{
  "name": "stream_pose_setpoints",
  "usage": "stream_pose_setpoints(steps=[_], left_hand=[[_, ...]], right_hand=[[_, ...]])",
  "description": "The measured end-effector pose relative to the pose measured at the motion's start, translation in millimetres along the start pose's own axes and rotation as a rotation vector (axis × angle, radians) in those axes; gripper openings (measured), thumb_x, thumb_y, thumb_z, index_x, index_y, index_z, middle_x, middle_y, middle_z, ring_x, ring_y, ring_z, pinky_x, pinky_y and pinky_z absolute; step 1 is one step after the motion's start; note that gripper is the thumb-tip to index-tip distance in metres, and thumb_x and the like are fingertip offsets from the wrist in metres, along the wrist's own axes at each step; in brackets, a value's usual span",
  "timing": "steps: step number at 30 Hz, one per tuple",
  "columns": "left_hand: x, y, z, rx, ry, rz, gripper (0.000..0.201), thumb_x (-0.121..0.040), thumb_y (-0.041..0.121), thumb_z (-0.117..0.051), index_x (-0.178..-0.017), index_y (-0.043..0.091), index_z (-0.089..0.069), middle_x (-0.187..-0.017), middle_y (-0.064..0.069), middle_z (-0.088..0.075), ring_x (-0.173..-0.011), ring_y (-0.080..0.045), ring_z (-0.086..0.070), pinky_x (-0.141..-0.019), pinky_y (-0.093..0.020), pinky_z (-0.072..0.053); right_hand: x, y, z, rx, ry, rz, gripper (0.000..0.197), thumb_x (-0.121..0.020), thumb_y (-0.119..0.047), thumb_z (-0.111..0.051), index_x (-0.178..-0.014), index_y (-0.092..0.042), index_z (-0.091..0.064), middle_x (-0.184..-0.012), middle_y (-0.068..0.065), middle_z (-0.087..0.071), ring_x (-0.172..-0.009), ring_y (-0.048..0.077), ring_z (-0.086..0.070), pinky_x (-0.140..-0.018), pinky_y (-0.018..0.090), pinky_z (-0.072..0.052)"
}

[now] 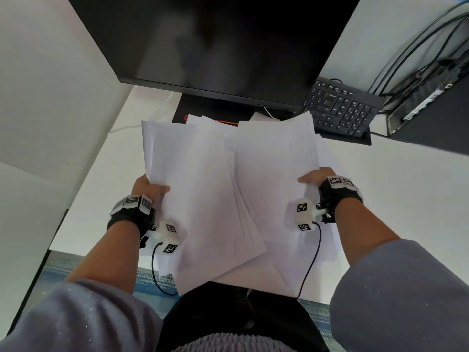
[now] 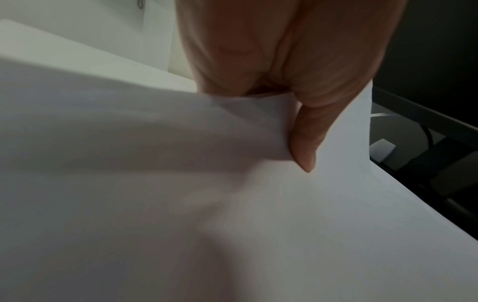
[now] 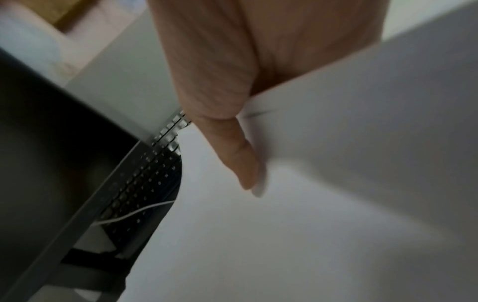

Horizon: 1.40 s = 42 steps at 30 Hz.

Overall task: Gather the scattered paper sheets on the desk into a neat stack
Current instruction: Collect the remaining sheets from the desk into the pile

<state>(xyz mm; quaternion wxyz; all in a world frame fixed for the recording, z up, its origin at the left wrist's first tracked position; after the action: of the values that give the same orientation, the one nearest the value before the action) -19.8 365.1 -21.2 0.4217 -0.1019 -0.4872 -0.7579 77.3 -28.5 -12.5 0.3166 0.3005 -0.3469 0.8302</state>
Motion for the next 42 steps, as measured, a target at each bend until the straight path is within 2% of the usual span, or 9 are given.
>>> stream_pose_setpoints(steps=[3,9,14,19,28,32,35,39,42], left_hand=[[1,-2,-1,-0.008,0.003,0.006,0.043,-0.075,0.001,-0.069,-0.118,0.002,-0.062,-0.116,-0.019,-0.066,-0.107,-0.037,-0.061,-0.097,-0.048,-0.047],[10,7,-7,-0.074,0.007,-0.049,0.045,-0.079,-0.001,-0.068,-0.123,-0.002,-0.057,-0.124,-0.021,-0.061,-0.114,-0.037,-0.058,-0.089,-0.037,-0.043],[26,15,-22,-0.005,-0.053,-0.057,0.042,-0.079,-0.001,-0.068,-0.12,-0.001,-0.059,-0.119,-0.02,-0.063,-0.105,-0.033,-0.06,-0.086,-0.034,-0.042],[46,24,-56,0.017,-0.127,-0.065,0.042,-0.08,-0.004,-0.067,-0.121,-0.003,-0.058,-0.119,-0.019,-0.063,-0.106,-0.034,-0.059,-0.084,-0.033,-0.04],[72,47,-135,-0.096,-0.258,-0.092,0.05,-0.082,0.002,-0.068,-0.128,-0.005,-0.051,-0.13,-0.021,-0.058,-0.119,-0.034,-0.055,-0.09,-0.03,-0.04],[78,48,-154,0.102,-0.317,-0.012,0.06,-0.086,0.032,-0.066,-0.135,0.002,-0.047,-0.135,-0.017,-0.054,-0.121,-0.034,-0.052,-0.094,-0.033,-0.039],[72,37,-165,0.262,-0.413,0.194,0.113,-0.055,0.08,-0.063,-0.144,0.016,-0.038,-0.147,-0.013,-0.042,-0.134,-0.034,-0.04,-0.113,-0.048,-0.026],[67,31,-169,0.328,-0.457,0.223,0.118,-0.046,0.083,-0.064,-0.146,0.027,-0.035,-0.152,-0.006,-0.036,-0.14,-0.029,-0.032,-0.115,-0.05,-0.02],[76,40,-166,0.272,-0.406,0.125,0.086,-0.072,0.059,-0.068,-0.142,0.015,-0.044,-0.144,-0.006,-0.046,-0.128,-0.023,-0.044,-0.108,-0.037,-0.03]], right_hand=[[0,5,-1,-0.058,-0.023,0.015,0.079,-0.08,-0.018,-0.072,-0.144,-0.001,-0.029,-0.146,0.016,-0.04,-0.129,0.036,-0.044,-0.105,0.041,-0.039],[8,8,5,0.121,0.052,0.08,0.055,-0.086,-0.014,-0.065,-0.132,0.005,-0.042,-0.133,0.021,-0.052,-0.12,0.035,-0.052,-0.092,0.033,-0.043],[10,15,48,0.091,0.158,0.158,0.052,-0.089,-0.011,-0.061,-0.133,0.009,-0.041,-0.136,0.023,-0.05,-0.123,0.036,-0.05,-0.097,0.034,-0.041],[16,34,111,-0.026,0.335,0.221,0.039,-0.084,-0.006,-0.061,-0.121,0.006,-0.054,-0.121,0.024,-0.061,-0.109,0.037,-0.06,-0.08,0.032,-0.044],[52,44,198,-0.242,0.388,0.335,0.044,-0.085,-0.016,-0.065,-0.127,-0.004,-0.055,-0.124,0.014,-0.062,-0.112,0.031,-0.059,-0.093,0.032,-0.044],[38,61,149,-0.126,0.247,0.26,0.042,-0.085,-0.014,-0.067,-0.123,0.001,-0.057,-0.123,0.019,-0.062,-0.104,0.028,-0.061,-0.082,0.028,-0.043],[27,71,85,-0.102,0.094,0.221,0.044,-0.085,-0.011,-0.066,-0.125,0.003,-0.055,-0.124,0.019,-0.061,-0.104,0.027,-0.06,-0.079,0.025,-0.039],[15,69,24,-0.058,-0.046,0.219,0.047,-0.084,-0.012,-0.067,-0.127,0.0,-0.054,-0.127,0.018,-0.06,-0.113,0.031,-0.058,-0.081,0.026,-0.041],[0,66,10,0.047,0.013,0.272,0.057,-0.082,-0.021,-0.07,-0.132,-0.004,-0.048,-0.132,0.016,-0.056,-0.119,0.03,-0.054,-0.086,0.03,-0.043]])
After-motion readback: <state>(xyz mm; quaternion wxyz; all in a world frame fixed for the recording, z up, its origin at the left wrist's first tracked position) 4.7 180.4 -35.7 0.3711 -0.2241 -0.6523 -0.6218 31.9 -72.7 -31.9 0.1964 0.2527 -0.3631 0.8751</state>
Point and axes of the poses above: each hand's wrist, its own x-axis away from the middle knuckle, its own z-axis out of the back of the hand, y = z × x, the point moved 1 cm from there along -x, towards the middle knuckle
